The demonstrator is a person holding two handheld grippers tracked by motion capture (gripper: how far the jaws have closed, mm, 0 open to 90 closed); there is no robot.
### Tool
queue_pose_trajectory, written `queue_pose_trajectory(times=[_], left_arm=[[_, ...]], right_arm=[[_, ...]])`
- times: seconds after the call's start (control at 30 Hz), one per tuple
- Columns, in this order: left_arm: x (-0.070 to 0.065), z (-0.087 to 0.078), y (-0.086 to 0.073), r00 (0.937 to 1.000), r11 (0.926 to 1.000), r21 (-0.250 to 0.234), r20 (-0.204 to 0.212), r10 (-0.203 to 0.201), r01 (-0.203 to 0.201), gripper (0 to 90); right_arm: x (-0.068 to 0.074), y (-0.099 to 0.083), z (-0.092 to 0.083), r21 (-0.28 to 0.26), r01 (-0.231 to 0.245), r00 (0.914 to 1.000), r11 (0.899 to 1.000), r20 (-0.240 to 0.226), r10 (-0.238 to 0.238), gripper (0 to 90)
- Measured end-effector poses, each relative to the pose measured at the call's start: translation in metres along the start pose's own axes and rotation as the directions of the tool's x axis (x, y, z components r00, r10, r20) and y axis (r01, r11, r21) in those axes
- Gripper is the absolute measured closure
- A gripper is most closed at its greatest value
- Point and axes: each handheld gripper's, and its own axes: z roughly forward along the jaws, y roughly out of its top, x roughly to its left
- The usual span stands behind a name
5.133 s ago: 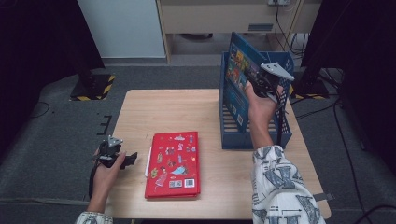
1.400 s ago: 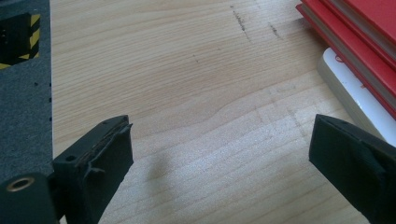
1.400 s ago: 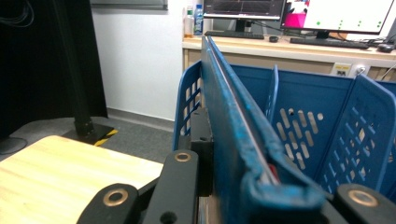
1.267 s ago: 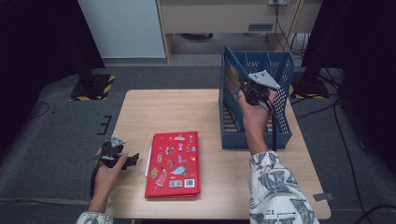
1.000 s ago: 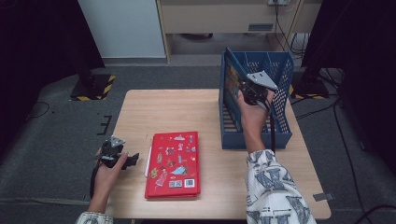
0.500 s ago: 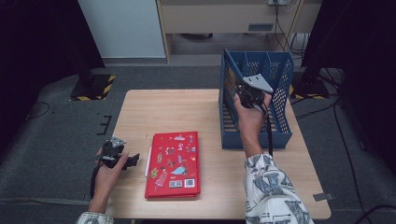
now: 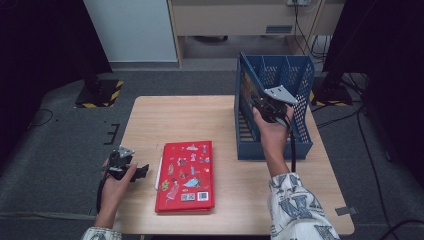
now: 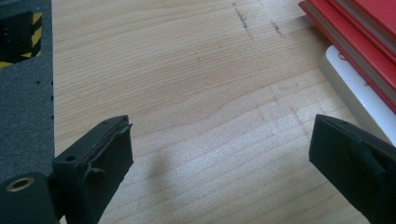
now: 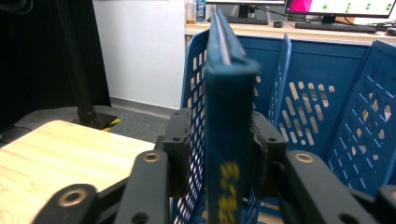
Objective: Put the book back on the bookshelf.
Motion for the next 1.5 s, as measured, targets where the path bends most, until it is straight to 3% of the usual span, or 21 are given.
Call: queue_pose_trajectory(times=[0.17, 0.33, 0.63, 0.97, 1.5], left_arm=[[0.0, 0.0, 0.0, 1.0, 1.0, 0.0, -0.001, -0.001, 0.001, 5.2], [-0.001, 0.0, 0.0, 1.0, 1.0, 0.002, -0.001, 0.004, -0.004, 5.2], [-0.001, 0.0, 0.0, 1.0, 1.0, 0.005, 0.0, 0.007, -0.007, 5.4], [-0.001, -0.001, 0.0, 1.0, 1.0, 0.003, -0.002, 0.004, -0.004, 5.5], [-0.003, 0.0, 0.0, 1.0, 0.9999, 0.008, -0.004, 0.008, -0.008, 5.5]], right_arm=[[0.0, -0.007, -0.009, 0.008, 0.009, 0.9998, 1.0, -0.016, -0.009, 50.2], [0.0, -0.016, -0.015, 0.023, 0.014, 0.9991, 1.0, -0.039, -0.013, 50.1], [-0.001, -0.036, -0.021, 0.062, 0.034, 0.9975, 0.998, -0.064, -0.03, 60.2], [-0.004, -0.053, -0.021, 0.128, 0.045, 0.9978, 0.991, -0.054, -0.039, 69.2], [-0.003, -0.057, -0.015, 0.161, 0.076, 0.9971, 0.984, -0.021, -0.074, 78.0]])
